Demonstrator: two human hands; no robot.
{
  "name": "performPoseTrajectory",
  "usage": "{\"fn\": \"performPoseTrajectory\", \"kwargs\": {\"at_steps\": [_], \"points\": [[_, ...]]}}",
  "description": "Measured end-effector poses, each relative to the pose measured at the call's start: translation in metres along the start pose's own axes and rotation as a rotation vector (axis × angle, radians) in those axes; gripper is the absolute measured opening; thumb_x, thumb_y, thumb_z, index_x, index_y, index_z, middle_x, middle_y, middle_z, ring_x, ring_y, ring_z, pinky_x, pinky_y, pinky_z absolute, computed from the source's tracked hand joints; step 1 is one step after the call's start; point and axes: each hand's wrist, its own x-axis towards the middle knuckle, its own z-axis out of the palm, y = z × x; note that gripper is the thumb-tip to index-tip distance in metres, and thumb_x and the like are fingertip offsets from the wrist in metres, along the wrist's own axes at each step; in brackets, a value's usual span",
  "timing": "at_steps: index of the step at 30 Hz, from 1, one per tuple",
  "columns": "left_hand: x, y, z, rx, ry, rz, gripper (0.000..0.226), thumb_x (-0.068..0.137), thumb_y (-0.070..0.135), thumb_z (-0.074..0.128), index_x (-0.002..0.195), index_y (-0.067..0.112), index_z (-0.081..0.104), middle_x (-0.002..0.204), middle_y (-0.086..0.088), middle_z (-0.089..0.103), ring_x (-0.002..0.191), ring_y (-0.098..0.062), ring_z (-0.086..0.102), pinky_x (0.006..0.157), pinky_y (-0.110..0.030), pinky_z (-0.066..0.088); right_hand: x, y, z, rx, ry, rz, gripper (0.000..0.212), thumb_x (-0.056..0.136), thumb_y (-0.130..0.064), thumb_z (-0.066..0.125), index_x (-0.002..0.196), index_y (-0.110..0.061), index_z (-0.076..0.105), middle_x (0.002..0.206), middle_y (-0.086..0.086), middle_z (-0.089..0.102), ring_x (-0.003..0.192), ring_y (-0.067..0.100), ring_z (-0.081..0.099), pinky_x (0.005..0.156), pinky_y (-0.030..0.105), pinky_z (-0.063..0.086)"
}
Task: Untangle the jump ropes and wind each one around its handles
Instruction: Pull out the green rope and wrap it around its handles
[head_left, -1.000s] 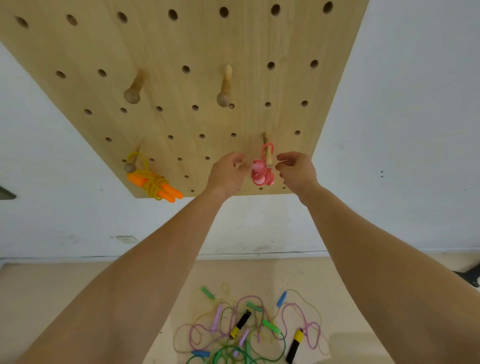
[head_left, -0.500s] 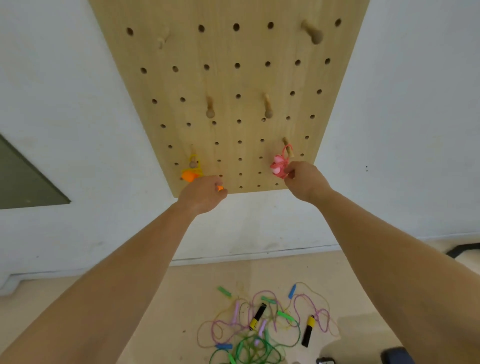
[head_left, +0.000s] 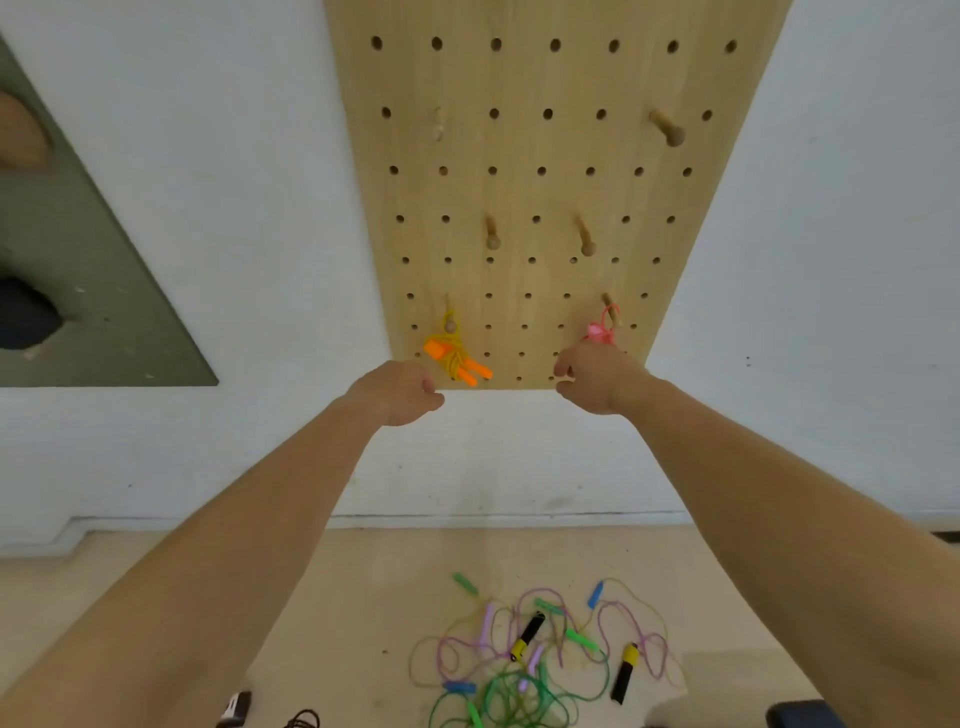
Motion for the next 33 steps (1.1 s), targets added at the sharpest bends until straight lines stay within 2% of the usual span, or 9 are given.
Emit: {"fn": "performPoseTrajectory", "kwargs": {"at_steps": [6,10,18,25,30,33], "points": [[-0.005,0.02,0.029,-0.008,-0.037,-0.031,0.036,0.098,0.045,0.052,0.125,0.023,0.06,0.128,0.002,0.059,0.115,-0.021,0.055,0.096,-0.035,0.046,0.0,0.008,0.018,-0.007,-0.027,-0.061,0.036,0.098,-0.031,0.054,0.132,-0.02,0.06,0.133,0.002,0.054,0.119,0.025,0.055,0.101,0.043,0.048],[0.008,0.033,0.091,0.033,-0.064,0.018,0.034,0.098,0.046,0.05,0.124,0.027,0.06,0.127,0.005,0.06,0.114,-0.019,0.055,0.1,-0.04,0.047,0.014,0.029,0.069,0.007,-0.008,-0.085,0.035,0.097,-0.031,0.054,0.129,-0.021,0.061,0.133,0.003,0.055,0.12,0.025,0.054,0.101,0.042,0.047],[0.07,0.006,0.284,0.143,-0.177,0.067,0.035,0.097,0.048,0.05,0.124,0.027,0.06,0.126,0.004,0.06,0.113,-0.02,0.057,0.1,-0.042,0.048,0.052,0.084,0.267,-0.008,-0.125,-0.075,0.036,0.098,-0.03,0.051,0.131,-0.019,0.059,0.134,0.004,0.053,0.121,0.027,0.053,0.101,0.043,0.047],[0.13,-0.032,0.46,0.174,-0.255,0.054,0.036,0.099,0.042,0.051,0.126,0.02,0.062,0.123,0.0,0.063,0.111,-0.022,0.059,0.098,-0.04,0.049,0.096,0.123,0.453,-0.022,-0.193,-0.082,0.031,0.095,-0.025,0.051,0.118,-0.011,0.066,0.121,0.008,0.062,0.109,0.029,0.061,0.095,0.045,0.052],[0.167,-0.058,0.582,0.182,-0.271,0.058,0.034,0.097,0.043,0.053,0.119,0.02,0.066,0.12,0.0,0.066,0.109,-0.022,0.061,0.096,-0.041,0.05,0.108,0.146,0.576,-0.012,-0.208,-0.1,0.035,0.097,-0.028,0.052,0.129,-0.018,0.059,0.132,0.004,0.056,0.119,0.028,0.056,0.099,0.044,0.049],[0.178,-0.069,0.644,0.184,-0.258,0.05,0.035,0.097,0.042,0.053,0.122,0.021,0.065,0.124,-0.001,0.065,0.113,-0.023,0.059,0.098,-0.039,0.049,0.106,0.162,0.639,-0.023,-0.23,-0.107,0.036,0.097,-0.028,0.052,0.131,-0.018,0.058,0.133,0.006,0.056,0.119,0.029,0.055,0.099,0.044,0.049]]}}
